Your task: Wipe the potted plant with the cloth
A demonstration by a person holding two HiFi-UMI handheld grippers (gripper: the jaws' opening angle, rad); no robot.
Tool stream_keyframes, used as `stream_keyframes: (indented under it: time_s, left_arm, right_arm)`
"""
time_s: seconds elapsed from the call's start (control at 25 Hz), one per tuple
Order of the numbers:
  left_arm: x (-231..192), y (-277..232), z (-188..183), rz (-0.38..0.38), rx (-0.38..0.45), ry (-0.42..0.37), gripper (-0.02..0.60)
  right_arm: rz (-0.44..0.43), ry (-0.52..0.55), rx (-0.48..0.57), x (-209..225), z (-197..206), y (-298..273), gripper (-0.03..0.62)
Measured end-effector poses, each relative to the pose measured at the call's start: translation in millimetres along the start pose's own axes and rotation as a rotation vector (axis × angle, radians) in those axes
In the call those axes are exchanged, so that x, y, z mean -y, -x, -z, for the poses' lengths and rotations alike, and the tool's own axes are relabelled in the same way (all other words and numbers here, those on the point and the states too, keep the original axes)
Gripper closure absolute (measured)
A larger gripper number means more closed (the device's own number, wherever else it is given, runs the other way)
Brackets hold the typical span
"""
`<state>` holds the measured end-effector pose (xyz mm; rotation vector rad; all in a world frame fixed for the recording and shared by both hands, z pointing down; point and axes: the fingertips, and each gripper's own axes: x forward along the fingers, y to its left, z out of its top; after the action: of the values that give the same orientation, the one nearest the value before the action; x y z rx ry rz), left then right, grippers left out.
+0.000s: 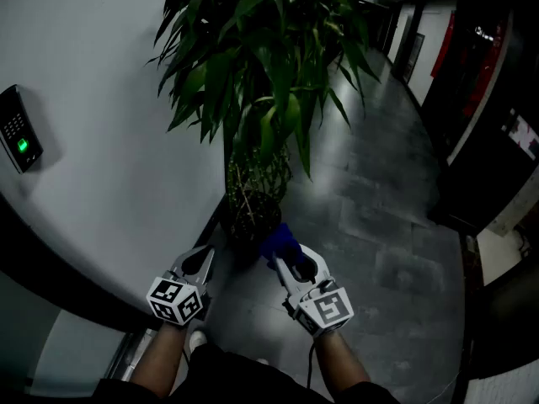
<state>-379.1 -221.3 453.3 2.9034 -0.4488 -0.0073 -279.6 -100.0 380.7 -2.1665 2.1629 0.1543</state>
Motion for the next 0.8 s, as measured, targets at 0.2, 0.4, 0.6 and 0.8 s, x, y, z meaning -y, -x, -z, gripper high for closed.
stream_keyframes:
  time_s: [0.2,0.4,0.6,0.8]
  left_arm:
    - [-35,-40,-25,0.048,0.030,-0.041,0.575]
    - [-99,-83,-67,0.107,0.050,-0.090,0.575]
    - [-162,-143,-115,0.154,0.036,-0.197,0.575]
    - [-177,-202,-170,0.253,0.045,-0.318,0.575]
  right_arm:
    - [-0.023,0.113,0.071,8,-40,-62,0.488]
    - [0.047,0.303,0.110,19,-85,-138,0.488]
    - [0.216,0.571,0.146,31,-144,-197,0.488]
    - [0.417,0.756,0.158,44,-198,-228,0.488]
